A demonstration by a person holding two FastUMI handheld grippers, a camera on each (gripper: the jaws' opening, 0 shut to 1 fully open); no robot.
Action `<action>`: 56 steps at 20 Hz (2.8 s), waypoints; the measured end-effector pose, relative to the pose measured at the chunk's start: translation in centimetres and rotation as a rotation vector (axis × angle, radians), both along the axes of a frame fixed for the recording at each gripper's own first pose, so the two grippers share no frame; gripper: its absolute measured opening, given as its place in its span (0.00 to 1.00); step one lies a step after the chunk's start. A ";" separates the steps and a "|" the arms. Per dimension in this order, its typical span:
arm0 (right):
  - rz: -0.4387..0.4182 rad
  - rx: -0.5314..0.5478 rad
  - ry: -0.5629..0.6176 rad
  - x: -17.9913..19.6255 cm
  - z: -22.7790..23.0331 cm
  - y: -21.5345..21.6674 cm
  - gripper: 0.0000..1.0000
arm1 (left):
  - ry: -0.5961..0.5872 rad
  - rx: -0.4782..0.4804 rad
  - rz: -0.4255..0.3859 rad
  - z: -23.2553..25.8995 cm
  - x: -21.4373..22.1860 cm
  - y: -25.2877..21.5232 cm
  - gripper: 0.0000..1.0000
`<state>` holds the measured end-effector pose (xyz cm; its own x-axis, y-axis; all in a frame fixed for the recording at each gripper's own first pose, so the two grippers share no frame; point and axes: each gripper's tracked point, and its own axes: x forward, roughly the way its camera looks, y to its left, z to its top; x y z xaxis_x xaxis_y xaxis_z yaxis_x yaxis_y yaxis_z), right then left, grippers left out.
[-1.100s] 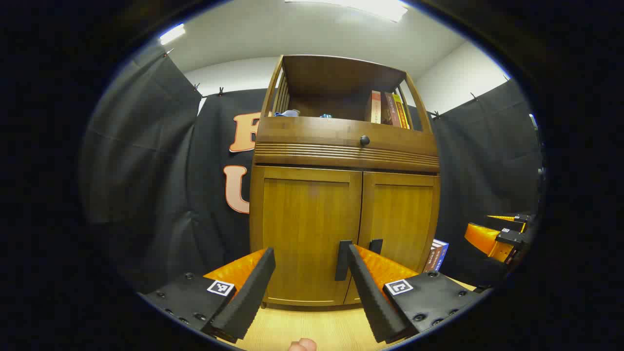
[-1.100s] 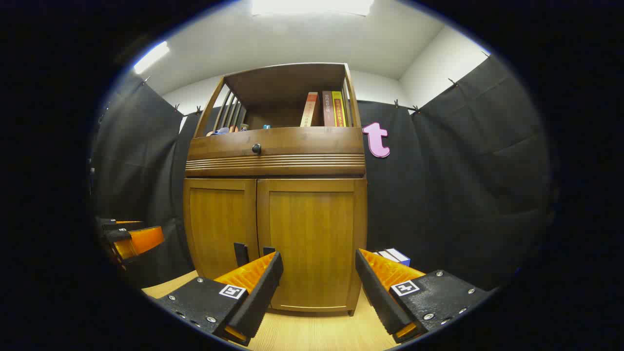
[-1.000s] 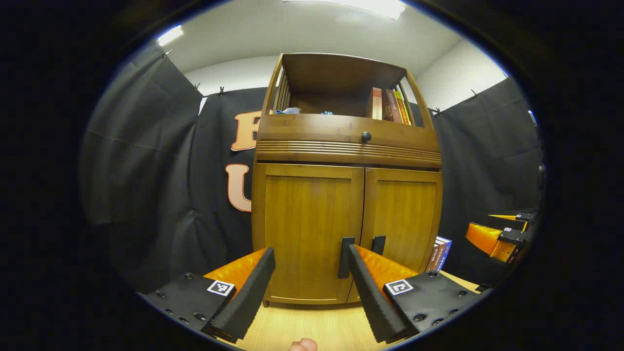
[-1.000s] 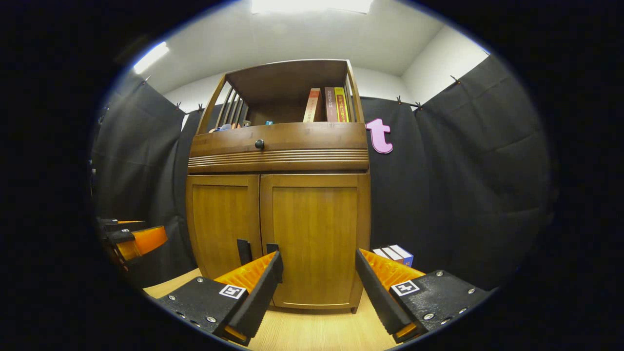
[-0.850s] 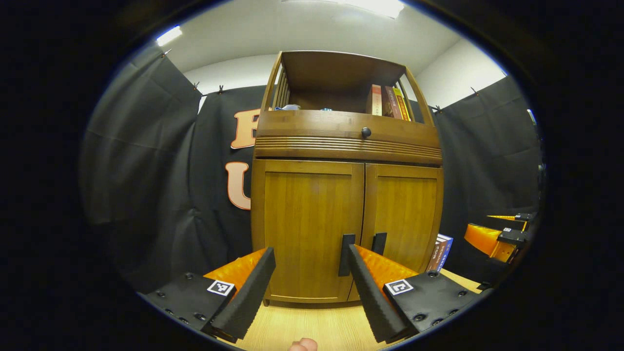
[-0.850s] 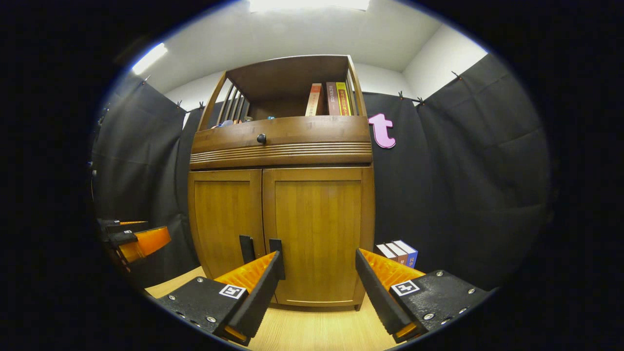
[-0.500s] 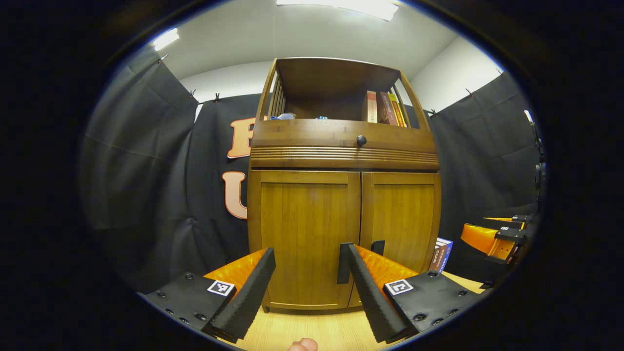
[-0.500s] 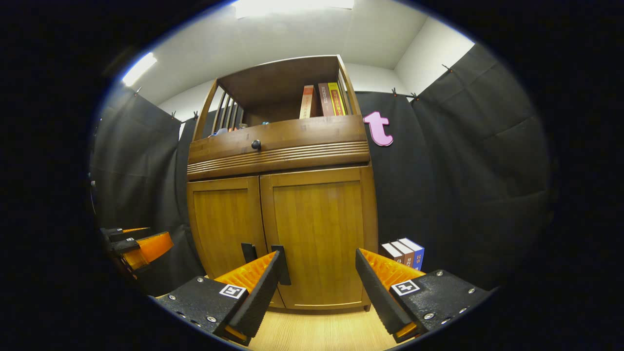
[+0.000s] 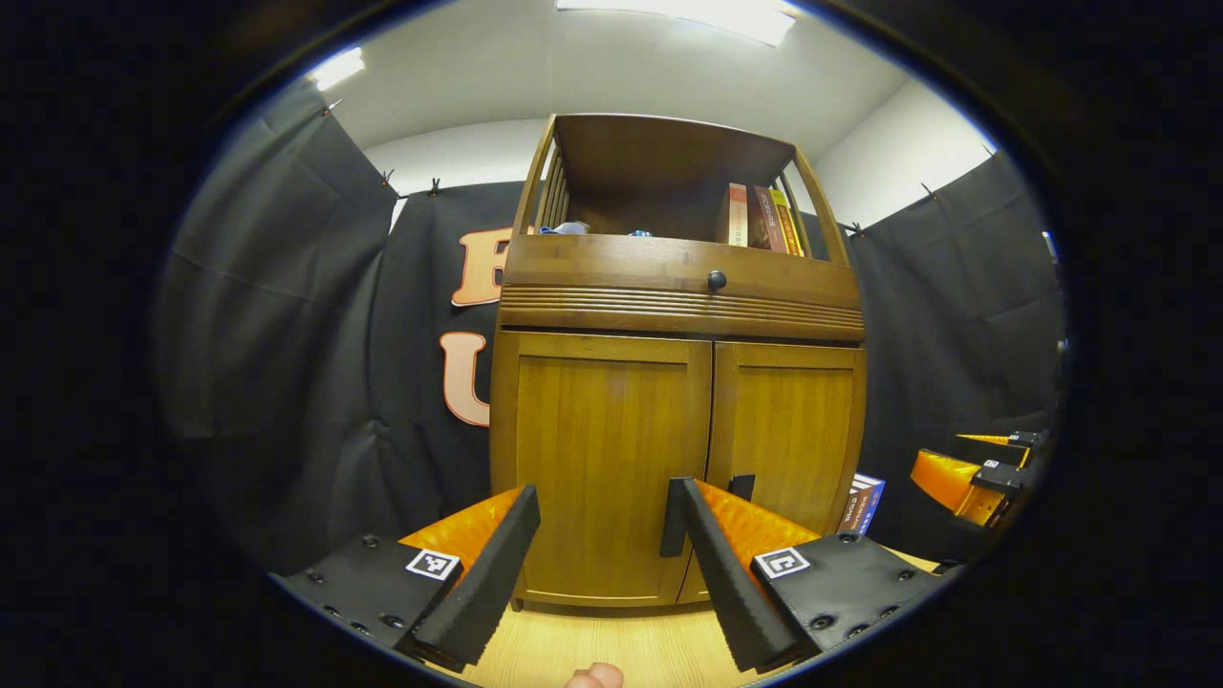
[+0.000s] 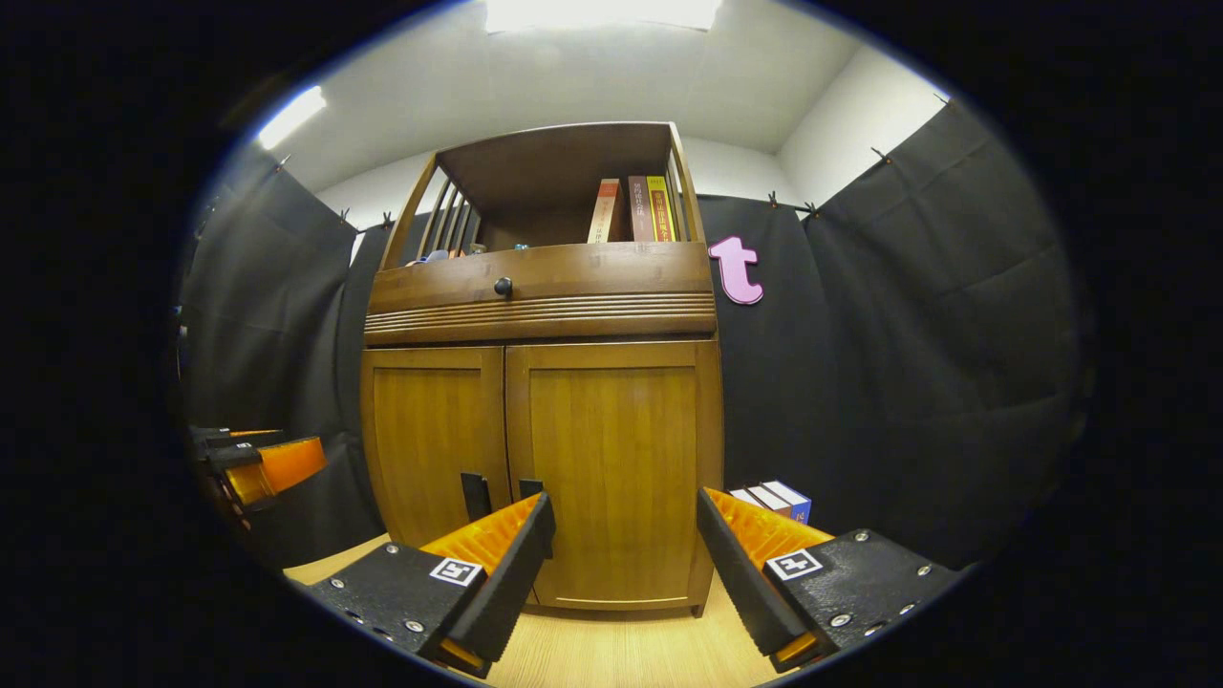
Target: Open the right door of the double-door shoe cabinet with the right hand, and open the left door with the left hand.
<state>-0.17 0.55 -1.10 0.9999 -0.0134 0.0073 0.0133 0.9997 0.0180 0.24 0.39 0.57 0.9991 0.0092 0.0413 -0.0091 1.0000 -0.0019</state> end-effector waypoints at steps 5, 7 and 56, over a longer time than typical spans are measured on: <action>0.017 0.017 0.001 0.1 -0.2 0.8 0.93 | -0.001 -0.010 0.032 0.2 -0.6 0.8 0.97; 0.020 0.012 0.002 0.2 -0.2 0.9 0.92 | -0.009 -0.006 0.038 0.4 -0.9 0.9 0.96; 0.166 0.038 0.163 23.2 -12.5 11.7 0.27 | -0.016 -0.073 0.088 -0.2 -3.9 5.2 1.00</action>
